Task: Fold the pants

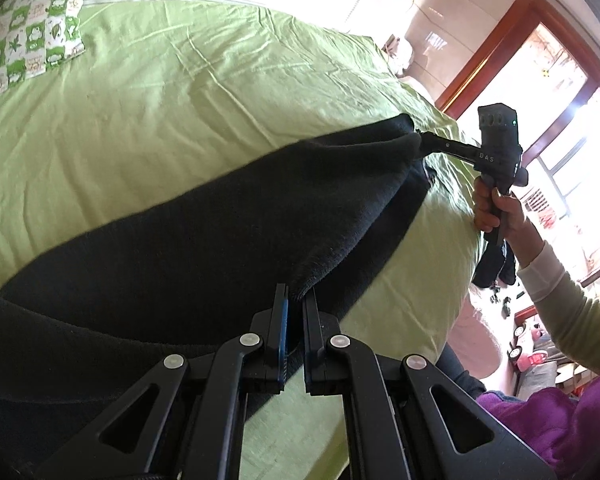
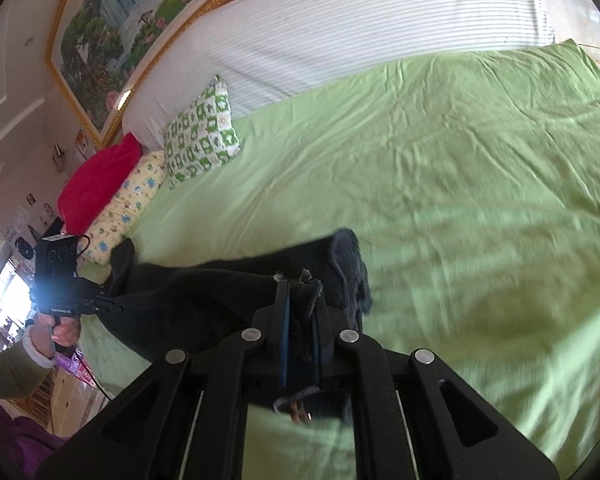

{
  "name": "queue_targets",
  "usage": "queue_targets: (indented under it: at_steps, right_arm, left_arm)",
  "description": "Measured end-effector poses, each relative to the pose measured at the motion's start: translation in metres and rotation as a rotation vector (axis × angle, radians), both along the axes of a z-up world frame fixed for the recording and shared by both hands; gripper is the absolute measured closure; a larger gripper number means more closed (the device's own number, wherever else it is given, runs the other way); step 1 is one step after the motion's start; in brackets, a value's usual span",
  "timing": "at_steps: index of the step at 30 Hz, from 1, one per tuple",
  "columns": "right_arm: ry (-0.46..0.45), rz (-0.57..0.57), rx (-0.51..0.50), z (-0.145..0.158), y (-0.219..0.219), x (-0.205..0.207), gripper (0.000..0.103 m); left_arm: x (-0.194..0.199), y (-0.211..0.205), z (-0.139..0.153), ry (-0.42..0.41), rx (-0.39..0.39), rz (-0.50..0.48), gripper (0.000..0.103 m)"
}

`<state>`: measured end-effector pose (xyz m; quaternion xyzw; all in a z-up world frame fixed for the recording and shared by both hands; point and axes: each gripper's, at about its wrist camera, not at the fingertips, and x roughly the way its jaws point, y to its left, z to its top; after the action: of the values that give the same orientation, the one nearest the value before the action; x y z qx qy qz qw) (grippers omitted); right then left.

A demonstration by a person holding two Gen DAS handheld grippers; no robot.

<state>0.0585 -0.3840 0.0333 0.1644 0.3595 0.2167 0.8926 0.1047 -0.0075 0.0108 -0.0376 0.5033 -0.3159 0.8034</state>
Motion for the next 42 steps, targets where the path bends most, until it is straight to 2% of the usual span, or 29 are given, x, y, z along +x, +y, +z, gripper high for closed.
queue_targets:
  at_steps: [10, 13, 14, 15, 20, 24, 28, 32, 42]
  right_arm:
    - [0.072, -0.05, -0.11, -0.021, 0.005, -0.016, 0.092]
    - [0.073, -0.086, -0.134, -0.017, 0.007, -0.023, 0.072]
    - [0.083, -0.126, -0.166, -0.015, 0.007, -0.027, 0.046]
    - [0.081, -0.154, -0.181, -0.012, 0.007, -0.031, 0.032]
    - [-0.018, -0.195, -0.114, 0.009, 0.008, -0.059, 0.032]
    - [-0.069, -0.145, -0.055, 0.024, 0.035, -0.065, 0.032]
    - [-0.076, -0.068, -0.022, 0.027, 0.074, -0.059, 0.032]
    - [-0.081, 0.03, 0.015, 0.027, 0.116, -0.048, 0.032]
    - [-0.03, 0.211, 0.099, 0.013, 0.205, -0.019, 0.032]
  left_arm:
    - [-0.009, -0.008, -0.038, 0.007, 0.065, 0.008, 0.098]
    - [-0.012, -0.009, -0.038, -0.014, 0.059, 0.027, 0.093]
    - [-0.014, -0.007, -0.037, -0.017, 0.053, 0.027, 0.086]
    - [-0.017, -0.006, -0.034, -0.019, 0.041, 0.025, 0.083]
    - [-0.036, 0.008, -0.026, -0.039, 0.001, 0.051, 0.08]
    - [-0.047, 0.025, -0.02, -0.049, -0.025, 0.098, 0.08]
    - [-0.058, 0.05, -0.01, -0.072, -0.042, 0.164, 0.079]
    - [-0.063, 0.082, -0.001, -0.094, -0.043, 0.252, 0.07]
    - [-0.075, 0.169, 0.018, -0.133, -0.046, 0.439, 0.068]
